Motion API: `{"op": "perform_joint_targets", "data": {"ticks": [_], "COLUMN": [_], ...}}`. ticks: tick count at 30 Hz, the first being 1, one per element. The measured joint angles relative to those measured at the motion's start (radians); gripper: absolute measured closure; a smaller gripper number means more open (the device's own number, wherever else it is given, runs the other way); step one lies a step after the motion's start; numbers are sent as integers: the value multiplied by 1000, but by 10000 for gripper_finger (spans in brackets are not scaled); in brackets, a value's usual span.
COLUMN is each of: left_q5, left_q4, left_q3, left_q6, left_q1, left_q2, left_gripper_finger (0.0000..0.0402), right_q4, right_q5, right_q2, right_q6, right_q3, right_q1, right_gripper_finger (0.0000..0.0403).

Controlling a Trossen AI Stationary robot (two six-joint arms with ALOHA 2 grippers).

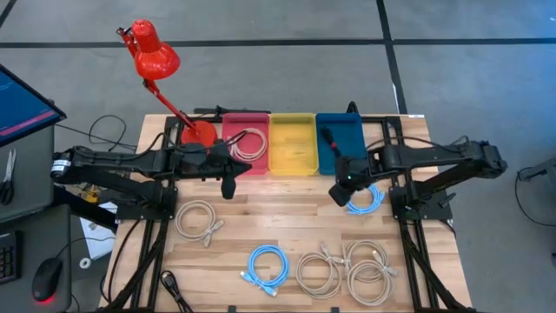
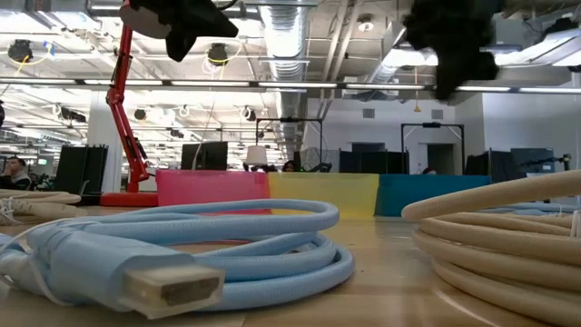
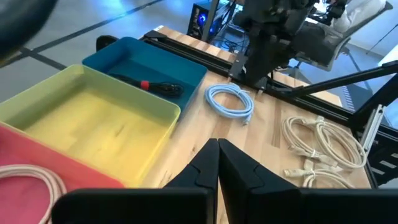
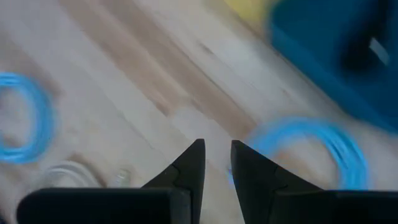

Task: Pick & Place USB Port
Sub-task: Put the top right blue charger cable into the yellow bin

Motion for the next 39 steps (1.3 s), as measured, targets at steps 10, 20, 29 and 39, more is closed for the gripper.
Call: {"op": "perform_joint_targets", "data": {"ticks": [10,20,29,39], "left_q5": [-8,-8,-8,-8], "left_q4": [0,1,1,1], "left_q3": [0,0,0,0], "left_q6": [0,0,0,0], "left_q1": [1,1,1,1], "left_q2": [1,1,1,1], "left_gripper_finger": [394,396,395,393], "right_q4": [-171,-179,-187,-48], "right_q5": [-44,-12,39,31], "right_q2": [-4,1,17,36], "right_q6": [244,228,229,250], "right_q3": [1,1,-21,-183], "right_q1": [53,54,54,54], "right_gripper_finger": [332,320,236,225]}}
